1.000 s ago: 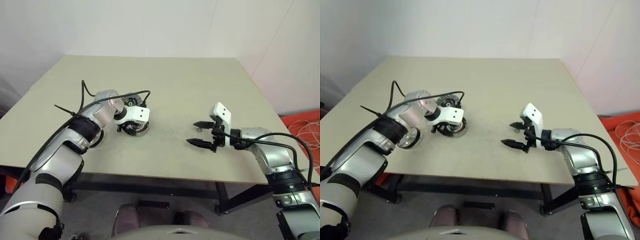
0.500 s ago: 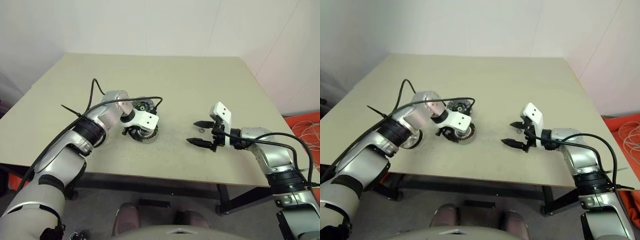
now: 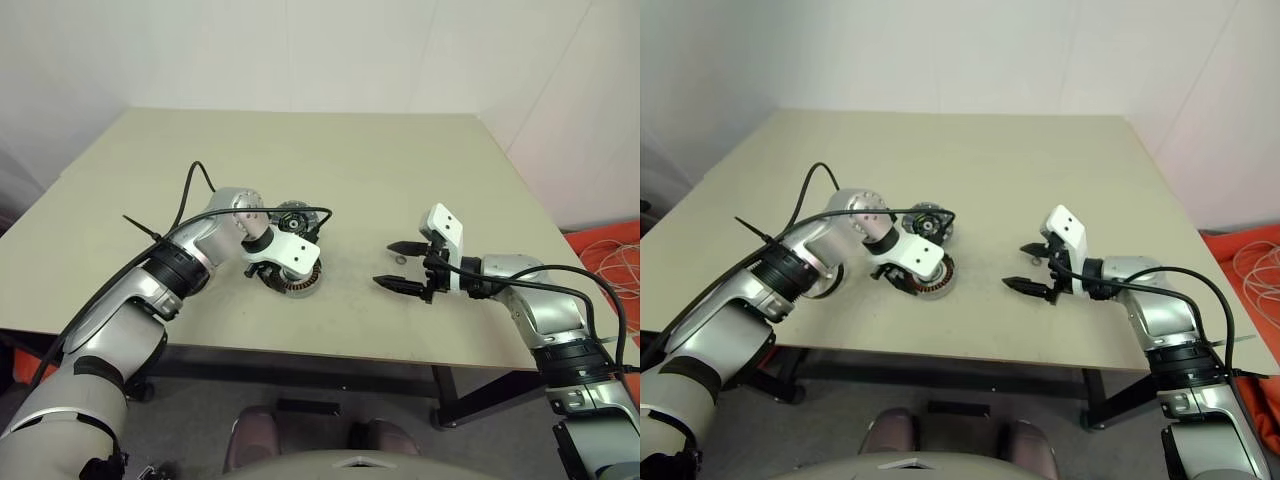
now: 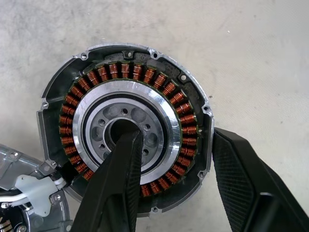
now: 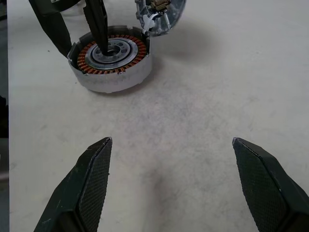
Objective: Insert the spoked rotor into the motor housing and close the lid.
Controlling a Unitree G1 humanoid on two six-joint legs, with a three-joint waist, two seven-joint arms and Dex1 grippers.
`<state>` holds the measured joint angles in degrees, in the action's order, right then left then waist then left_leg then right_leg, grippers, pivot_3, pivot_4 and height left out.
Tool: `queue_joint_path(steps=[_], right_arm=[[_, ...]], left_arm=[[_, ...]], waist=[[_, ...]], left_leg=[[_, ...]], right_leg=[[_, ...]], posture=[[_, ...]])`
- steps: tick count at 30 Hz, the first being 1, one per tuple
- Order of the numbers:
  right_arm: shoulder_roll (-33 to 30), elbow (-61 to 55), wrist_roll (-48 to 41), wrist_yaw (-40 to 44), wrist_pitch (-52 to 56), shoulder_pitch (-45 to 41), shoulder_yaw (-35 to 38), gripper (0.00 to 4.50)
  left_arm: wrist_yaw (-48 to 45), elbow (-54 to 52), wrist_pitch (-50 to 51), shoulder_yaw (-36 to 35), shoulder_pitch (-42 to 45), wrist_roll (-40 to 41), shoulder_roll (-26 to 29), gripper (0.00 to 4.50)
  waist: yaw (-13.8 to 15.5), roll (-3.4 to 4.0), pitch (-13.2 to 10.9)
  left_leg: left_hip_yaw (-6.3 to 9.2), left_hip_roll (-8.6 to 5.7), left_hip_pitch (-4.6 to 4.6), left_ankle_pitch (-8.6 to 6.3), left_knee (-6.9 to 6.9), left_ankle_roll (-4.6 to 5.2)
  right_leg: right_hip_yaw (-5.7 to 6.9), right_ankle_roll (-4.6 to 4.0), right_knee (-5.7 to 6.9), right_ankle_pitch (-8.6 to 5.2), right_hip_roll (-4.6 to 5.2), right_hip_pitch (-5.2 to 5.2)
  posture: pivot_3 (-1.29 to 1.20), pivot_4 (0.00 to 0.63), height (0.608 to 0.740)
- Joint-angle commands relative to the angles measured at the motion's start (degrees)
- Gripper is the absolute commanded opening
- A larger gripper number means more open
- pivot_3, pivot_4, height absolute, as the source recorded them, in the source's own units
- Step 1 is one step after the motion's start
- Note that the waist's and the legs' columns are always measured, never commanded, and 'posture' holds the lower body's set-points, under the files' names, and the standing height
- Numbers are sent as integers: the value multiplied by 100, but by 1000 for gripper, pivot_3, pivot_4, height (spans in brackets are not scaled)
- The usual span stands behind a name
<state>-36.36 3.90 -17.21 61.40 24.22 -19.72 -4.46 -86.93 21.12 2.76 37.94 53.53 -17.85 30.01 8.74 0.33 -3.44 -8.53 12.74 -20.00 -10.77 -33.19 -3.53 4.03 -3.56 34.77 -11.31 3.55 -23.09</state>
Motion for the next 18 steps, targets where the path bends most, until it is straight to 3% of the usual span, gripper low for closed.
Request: queue_joint_path(steps=[1,2,8,13,18], right_arm=[[-64,-53,-72,-10,-102,-146,186,4500],[-64,-50,-69,-11,-107,-149,184,4500],[-53,24,-46,-25,-150,-188,166,4500],[-8,173,3,-101,-242,-239,165,4500],[102,453,213,-483,-567,-302,204,4500]], left_arm=[[-130,-21,-146,-87,103,-36,161,1839],[-170,-39,-138,-103,98,-16,183,2557],[-216,-147,59,-241,135,57,240,4421],[76,-436,345,-482,80,96,237,4471],[-162,-1439,1779,-1072,-239,864,300,4471]], waist=[[-2,0,0],[-5,0,0],[-2,0,0],[-2,1,0],[-10,1,0]], left_leg=[[0,0,0,0,0,0],[0,0,0,0,0,0],[0,-1,2,0,-1,0],[0,0,2,0,-3,0],[-2,-1,2,1,-2,-2]], right_leg=[[0,-1,0,0,0,0],[0,-1,0,1,0,0],[0,0,0,0,1,1],[0,0,4,0,2,1],[0,-10,4,6,4,0]], posture=[[0,0,740],[0,0,740],[0,0,740],[0,0,740],[0,0,740]])
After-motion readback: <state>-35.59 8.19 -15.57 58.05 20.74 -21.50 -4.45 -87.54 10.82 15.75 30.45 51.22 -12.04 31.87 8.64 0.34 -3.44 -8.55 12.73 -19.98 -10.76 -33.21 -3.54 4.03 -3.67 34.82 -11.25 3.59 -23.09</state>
